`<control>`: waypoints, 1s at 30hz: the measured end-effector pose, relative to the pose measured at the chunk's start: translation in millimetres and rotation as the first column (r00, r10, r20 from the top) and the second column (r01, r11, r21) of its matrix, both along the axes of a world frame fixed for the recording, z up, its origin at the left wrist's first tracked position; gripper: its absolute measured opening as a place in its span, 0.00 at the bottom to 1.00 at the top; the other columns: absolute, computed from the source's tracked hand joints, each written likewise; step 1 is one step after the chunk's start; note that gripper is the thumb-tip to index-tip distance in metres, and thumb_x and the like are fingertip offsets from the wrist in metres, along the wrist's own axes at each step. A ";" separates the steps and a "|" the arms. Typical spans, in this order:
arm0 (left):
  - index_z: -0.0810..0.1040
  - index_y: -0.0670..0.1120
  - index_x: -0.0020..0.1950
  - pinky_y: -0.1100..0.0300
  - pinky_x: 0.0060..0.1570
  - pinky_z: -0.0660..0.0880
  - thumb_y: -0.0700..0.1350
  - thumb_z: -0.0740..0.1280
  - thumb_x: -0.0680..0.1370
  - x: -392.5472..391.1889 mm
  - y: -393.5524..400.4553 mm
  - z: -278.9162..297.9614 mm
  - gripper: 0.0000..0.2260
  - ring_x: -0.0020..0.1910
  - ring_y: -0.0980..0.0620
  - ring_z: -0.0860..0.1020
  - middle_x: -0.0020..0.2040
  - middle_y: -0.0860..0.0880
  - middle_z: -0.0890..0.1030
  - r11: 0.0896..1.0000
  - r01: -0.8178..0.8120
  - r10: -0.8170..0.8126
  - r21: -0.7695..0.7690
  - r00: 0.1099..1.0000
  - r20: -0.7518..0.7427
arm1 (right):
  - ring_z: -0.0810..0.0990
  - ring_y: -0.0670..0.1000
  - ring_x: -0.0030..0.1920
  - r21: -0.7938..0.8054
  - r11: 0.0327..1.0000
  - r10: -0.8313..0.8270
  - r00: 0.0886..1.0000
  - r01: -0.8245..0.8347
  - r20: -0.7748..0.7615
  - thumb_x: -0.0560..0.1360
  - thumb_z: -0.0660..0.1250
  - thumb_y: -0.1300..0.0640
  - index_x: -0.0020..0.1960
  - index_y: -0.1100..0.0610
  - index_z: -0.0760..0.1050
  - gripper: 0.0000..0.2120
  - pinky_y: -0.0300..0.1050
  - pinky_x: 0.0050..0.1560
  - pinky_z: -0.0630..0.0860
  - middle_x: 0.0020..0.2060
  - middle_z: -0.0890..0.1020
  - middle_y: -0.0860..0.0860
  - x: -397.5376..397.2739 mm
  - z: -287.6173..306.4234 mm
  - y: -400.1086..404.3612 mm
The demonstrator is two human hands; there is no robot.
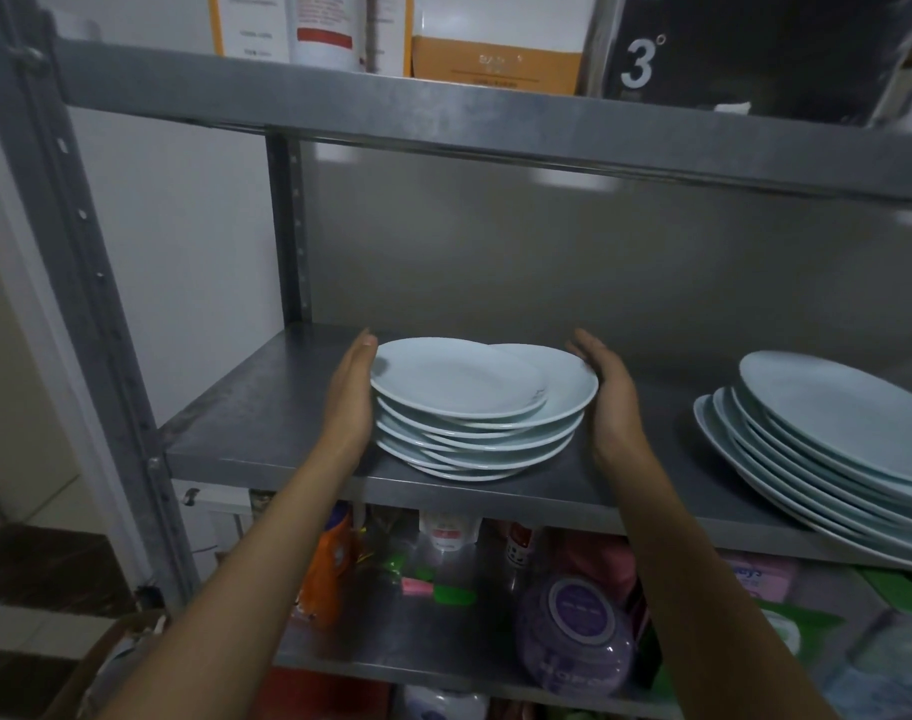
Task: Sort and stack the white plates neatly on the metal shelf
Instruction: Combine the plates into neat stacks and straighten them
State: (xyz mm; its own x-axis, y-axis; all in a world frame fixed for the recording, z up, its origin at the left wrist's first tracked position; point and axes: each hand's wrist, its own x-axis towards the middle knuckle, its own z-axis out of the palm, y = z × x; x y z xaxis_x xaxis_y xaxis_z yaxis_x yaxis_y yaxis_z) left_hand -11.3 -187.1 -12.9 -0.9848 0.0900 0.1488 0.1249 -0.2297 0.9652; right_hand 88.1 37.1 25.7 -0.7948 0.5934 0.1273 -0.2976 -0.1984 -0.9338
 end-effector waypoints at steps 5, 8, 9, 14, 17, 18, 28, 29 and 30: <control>0.79 0.55 0.62 0.47 0.65 0.70 0.62 0.61 0.74 3.6 4.6 6.7 0.20 0.59 0.50 0.78 0.60 0.51 0.81 0.999 -0.002 0.002 0.035 1.000 0.000 | 0.83 0.53 0.50 -0.089 0.995 0.039 0.999 -0.038 0.010 0.76 0.62 0.46 0.59 0.57 0.78 0.19 0.49 0.53 0.77 0.50 0.84 0.54 -5.0 -6.6 -9.5; 0.82 0.53 0.57 0.45 0.64 0.72 0.58 0.60 0.76 1.7 7.1 5.8 0.17 0.56 0.49 0.80 0.55 0.51 0.83 0.999 -0.005 0.006 0.032 1.000 -0.019 | 0.83 0.53 0.41 -0.083 0.994 0.075 0.997 -0.073 0.027 0.78 0.61 0.48 0.48 0.57 0.78 0.14 0.46 0.44 0.78 0.40 0.85 0.53 -8.6 -13.4 -10.2; 0.81 0.52 0.58 0.44 0.64 0.72 0.60 0.61 0.75 0.9 7.3 4.5 0.19 0.57 0.49 0.80 0.55 0.50 0.83 0.999 -0.008 0.009 0.031 1.000 -0.016 | 0.84 0.53 0.42 -0.069 0.995 0.071 0.997 -0.069 0.030 0.78 0.61 0.47 0.47 0.57 0.79 0.14 0.46 0.44 0.78 0.41 0.85 0.53 -10.0 -15.0 -10.6; 0.80 0.51 0.61 0.43 0.64 0.71 0.62 0.62 0.72 -3.9 7.8 -1.5 0.24 0.58 0.47 0.79 0.58 0.49 0.82 0.999 -0.028 0.029 0.034 1.000 -0.003 | 0.84 0.53 0.42 -0.050 0.995 0.086 0.996 -0.084 0.029 0.77 0.62 0.48 0.45 0.54 0.81 0.13 0.49 0.49 0.78 0.41 0.86 0.53 -15.5 -21.5 -9.1; 0.81 0.52 0.59 0.42 0.63 0.73 0.62 0.60 0.71 -1.3 9.1 -0.4 0.23 0.57 0.47 0.80 0.56 0.49 0.83 0.999 -0.024 0.025 0.028 1.000 -0.013 | 0.84 0.52 0.41 -0.034 0.996 0.080 0.997 -0.080 0.015 0.77 0.62 0.47 0.41 0.54 0.81 0.14 0.50 0.50 0.78 0.38 0.86 0.50 -18.7 -25.8 -8.4; 0.81 0.51 0.59 0.43 0.62 0.73 0.62 0.60 0.71 -1.4 10.1 -1.3 0.24 0.56 0.47 0.80 0.56 0.49 0.83 0.999 -0.027 0.028 0.033 1.000 -0.008 | 0.84 0.52 0.42 -0.022 0.997 0.074 0.997 -0.073 0.024 0.77 0.62 0.46 0.40 0.53 0.81 0.15 0.51 0.52 0.78 0.39 0.86 0.50 -18.5 -26.1 -9.5; 0.81 0.50 0.56 0.45 0.61 0.74 0.61 0.58 0.74 5.7 10.7 -0.4 0.21 0.54 0.47 0.80 0.53 0.48 0.83 1.000 -0.029 0.029 -0.004 0.999 0.017 | 0.77 0.65 0.58 -0.075 0.996 0.053 0.997 -0.048 0.064 0.68 0.66 0.42 0.63 0.61 0.73 0.30 0.61 0.63 0.72 0.58 0.78 0.63 -15.4 -19.4 -17.1; 0.81 0.49 0.56 0.46 0.61 0.74 0.60 0.58 0.75 5.0 8.5 1.7 0.21 0.54 0.47 0.81 0.53 0.48 0.83 1.000 -0.013 0.014 -0.014 1.000 0.016 | 0.78 0.64 0.59 -0.084 0.995 0.052 0.996 -0.046 0.069 0.65 0.67 0.41 0.65 0.60 0.72 0.35 0.61 0.63 0.73 0.58 0.79 0.63 -14.6 -17.8 -15.4; 0.81 0.49 0.57 0.47 0.61 0.74 0.60 0.58 0.76 2.3 6.5 3.3 0.21 0.54 0.48 0.81 0.54 0.48 0.83 1.000 -0.003 0.003 -0.028 1.000 0.004 | 0.80 0.62 0.58 -0.083 0.995 0.060 0.996 -0.054 0.073 0.64 0.68 0.41 0.66 0.60 0.73 0.36 0.59 0.62 0.74 0.56 0.81 0.61 -13.2 -15.8 -13.1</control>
State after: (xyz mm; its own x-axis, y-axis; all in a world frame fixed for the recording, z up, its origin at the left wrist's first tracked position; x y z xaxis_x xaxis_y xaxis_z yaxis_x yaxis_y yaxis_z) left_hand -9.0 -180.6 -9.5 -0.9857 0.0914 0.1419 0.1212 -0.2025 0.9718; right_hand 75.0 24.1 10.0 -0.8333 0.5525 0.0199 -0.2135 -0.2884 -0.9334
